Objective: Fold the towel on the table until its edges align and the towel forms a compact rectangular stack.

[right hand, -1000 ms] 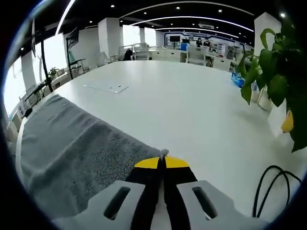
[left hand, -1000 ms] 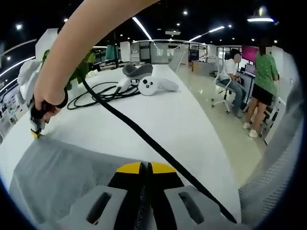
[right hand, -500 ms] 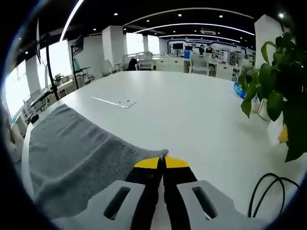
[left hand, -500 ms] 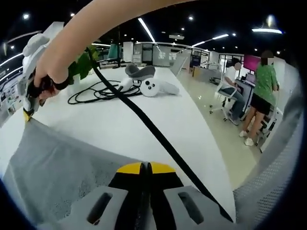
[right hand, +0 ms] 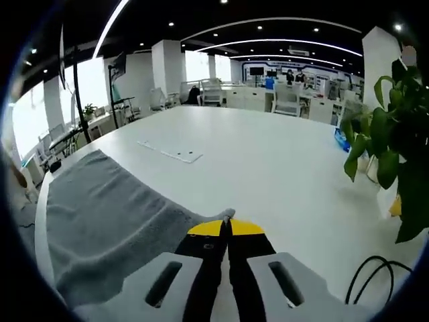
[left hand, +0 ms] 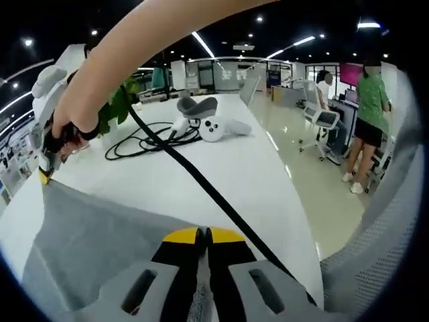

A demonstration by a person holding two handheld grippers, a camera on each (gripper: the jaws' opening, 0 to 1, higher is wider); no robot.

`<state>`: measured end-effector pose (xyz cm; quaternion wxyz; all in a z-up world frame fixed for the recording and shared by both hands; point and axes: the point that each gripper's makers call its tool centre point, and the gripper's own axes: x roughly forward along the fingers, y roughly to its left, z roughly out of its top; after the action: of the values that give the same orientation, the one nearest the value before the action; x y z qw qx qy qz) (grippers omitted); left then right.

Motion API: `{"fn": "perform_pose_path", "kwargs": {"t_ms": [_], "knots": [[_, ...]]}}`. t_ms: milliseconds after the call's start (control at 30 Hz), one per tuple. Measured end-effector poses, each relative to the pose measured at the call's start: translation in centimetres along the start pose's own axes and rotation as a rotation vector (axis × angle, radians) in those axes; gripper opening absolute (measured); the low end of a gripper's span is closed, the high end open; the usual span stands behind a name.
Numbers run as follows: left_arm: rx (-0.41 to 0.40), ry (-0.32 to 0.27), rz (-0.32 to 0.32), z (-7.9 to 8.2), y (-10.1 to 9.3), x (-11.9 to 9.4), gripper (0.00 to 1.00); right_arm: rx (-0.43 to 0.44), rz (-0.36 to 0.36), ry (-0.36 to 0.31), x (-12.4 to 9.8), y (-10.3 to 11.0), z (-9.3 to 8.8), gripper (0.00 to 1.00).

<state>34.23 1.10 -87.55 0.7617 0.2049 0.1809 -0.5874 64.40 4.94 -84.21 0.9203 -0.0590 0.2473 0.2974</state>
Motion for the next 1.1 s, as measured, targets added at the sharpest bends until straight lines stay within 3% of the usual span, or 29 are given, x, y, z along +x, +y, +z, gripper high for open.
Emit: {"fn": "perform_pose_path", "kwargs": {"t_ms": [200, 467, 533, 600, 733, 967, 1100], "knots": [[-0.006, -0.036, 0.045, 1.4, 1.4, -1.5, 0.04, 0.028, 0.029, -0.045, -0.8, 1.2, 2.0, 0.00], [-0.027, -0.075, 0.106, 2.8, 2.6, -3.7, 0.04, 0.046, 0.073, -0.111, -1.2, 1.3, 4.7, 0.00], [-0.063, -0.101, 0.115, 3.4, 2.8, -4.3, 0.04, 0.046, 0.090, -0.132, -1.6, 1.7, 5.5, 0.00], [-0.055, -0.115, 0.118, 4.0, 2.9, -5.2, 0.04, 0.074, 0.107, -0.154, -2.1, 2.5, 6.1, 0.00], [-0.042, -0.130, 0.140, 4.6, 3.3, -6.7, 0.04, 0.046, 0.126, -0.170, -3.4, 4.6, 6.8, 0.00], [-0.080, -0.145, 0.189, 4.5, 3.8, -9.3, 0.04, 0.079, 0.158, -0.211, -4.9, 7.3, 8.6, 0.00], [-0.097, -0.151, 0.207, 4.5, 3.9, -11.0, 0.04, 0.080, 0.178, -0.223, -4.7, 8.2, 9.6, 0.00]]}}
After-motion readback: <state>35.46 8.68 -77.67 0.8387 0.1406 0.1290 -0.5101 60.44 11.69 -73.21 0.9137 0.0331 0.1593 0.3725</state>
